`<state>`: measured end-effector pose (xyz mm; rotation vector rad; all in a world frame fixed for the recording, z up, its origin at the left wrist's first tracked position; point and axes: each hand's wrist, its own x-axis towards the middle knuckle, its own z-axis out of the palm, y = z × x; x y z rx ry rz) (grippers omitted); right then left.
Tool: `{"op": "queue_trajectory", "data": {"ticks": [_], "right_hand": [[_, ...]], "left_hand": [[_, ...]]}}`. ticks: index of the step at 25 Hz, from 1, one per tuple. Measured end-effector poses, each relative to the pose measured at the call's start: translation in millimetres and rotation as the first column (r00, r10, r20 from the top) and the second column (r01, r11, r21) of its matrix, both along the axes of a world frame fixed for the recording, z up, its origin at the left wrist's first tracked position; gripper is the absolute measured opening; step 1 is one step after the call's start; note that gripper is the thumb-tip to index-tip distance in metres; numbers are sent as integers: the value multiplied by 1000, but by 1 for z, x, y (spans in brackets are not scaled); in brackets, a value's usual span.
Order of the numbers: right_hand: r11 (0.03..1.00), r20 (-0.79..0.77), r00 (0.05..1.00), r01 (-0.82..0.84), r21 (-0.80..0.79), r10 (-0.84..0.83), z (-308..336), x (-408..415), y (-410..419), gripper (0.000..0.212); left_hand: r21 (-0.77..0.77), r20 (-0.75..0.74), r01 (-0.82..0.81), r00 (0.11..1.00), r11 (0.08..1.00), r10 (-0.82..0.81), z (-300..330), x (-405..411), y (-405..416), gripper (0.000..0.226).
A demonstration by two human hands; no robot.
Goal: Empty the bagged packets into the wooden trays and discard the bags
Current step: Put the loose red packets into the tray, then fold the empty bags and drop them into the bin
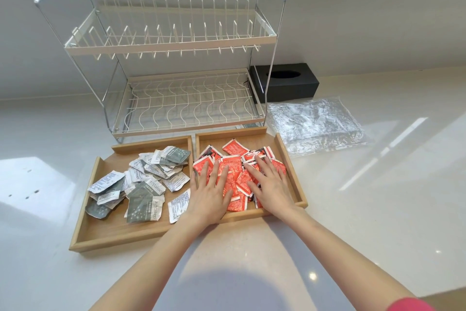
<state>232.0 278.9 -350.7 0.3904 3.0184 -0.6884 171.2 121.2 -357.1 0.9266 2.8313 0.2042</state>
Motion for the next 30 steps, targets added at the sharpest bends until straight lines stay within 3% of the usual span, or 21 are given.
{"op": "queue_trajectory", "data": {"ticks": [6,14,30], "right_hand": [[996,-105,994,-26,-81,17,18,2,4,48],[998,-144,988,-53,-19,49,41,22,44,56],[996,-9,997,-81,30,82,51,60,209,58]], "left_hand": [[93,27,-45,999,995,43,17,11,7,64],[151,-1,-43,999,988,44,44,24,49,62],[251,114,-148,986,957,123,51,68,199,64]]}}
